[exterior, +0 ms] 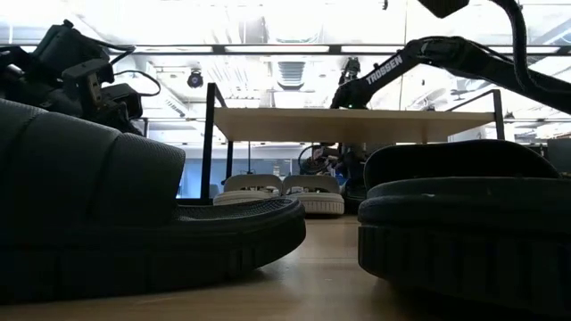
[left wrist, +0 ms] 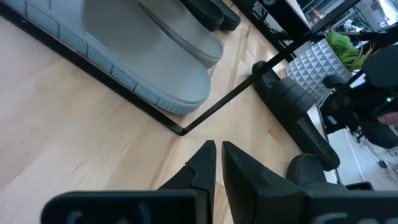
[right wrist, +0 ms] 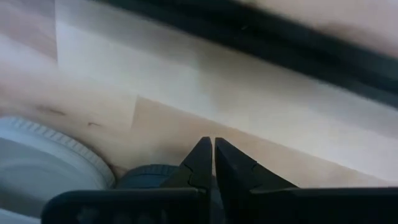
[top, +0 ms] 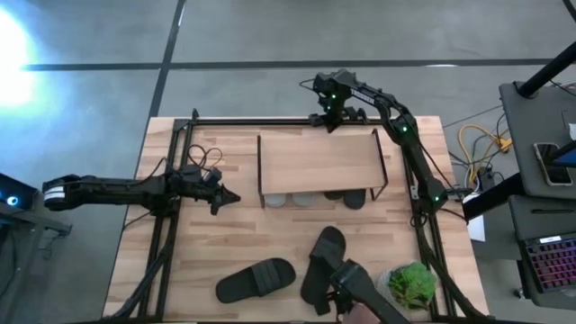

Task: Pick and place slides into the shelf
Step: Adjust the slippers under the shelf

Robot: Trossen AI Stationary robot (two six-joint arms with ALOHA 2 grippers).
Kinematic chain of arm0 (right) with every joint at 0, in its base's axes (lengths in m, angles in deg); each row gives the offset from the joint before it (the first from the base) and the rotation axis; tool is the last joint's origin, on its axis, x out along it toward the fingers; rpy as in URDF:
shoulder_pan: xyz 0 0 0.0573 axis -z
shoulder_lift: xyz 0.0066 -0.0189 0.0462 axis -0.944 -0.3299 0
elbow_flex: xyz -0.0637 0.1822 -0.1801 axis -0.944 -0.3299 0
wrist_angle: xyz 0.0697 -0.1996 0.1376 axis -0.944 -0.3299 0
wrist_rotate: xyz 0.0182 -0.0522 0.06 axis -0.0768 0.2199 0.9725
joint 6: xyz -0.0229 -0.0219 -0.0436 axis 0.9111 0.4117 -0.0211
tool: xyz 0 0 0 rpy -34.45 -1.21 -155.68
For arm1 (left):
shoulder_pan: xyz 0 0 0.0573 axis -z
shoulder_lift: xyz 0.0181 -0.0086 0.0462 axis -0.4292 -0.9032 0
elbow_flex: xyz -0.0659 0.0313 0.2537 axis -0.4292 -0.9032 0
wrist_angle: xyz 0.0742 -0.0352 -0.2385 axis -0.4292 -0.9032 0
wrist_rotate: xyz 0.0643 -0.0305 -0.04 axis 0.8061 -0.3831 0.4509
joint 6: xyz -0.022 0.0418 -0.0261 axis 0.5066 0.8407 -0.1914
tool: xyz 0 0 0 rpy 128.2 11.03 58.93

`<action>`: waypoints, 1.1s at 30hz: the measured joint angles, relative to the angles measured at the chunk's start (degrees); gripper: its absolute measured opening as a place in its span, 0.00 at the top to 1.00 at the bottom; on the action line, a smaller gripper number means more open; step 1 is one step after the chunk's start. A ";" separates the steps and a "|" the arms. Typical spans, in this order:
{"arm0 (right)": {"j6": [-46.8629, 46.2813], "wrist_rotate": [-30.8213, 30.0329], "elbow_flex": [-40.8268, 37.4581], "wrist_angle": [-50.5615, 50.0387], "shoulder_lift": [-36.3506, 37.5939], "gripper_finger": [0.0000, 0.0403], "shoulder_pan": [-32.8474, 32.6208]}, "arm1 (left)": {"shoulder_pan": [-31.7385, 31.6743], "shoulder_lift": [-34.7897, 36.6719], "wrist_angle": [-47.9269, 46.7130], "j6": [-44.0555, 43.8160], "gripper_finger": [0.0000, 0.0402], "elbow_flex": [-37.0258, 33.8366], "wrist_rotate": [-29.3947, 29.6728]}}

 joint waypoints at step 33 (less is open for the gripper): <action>2.77 -15.20 5.74 -4.38 2.23 0.97 -3.74 | 0.00 0.13 0.15 -0.02 0.97 0.53 -0.42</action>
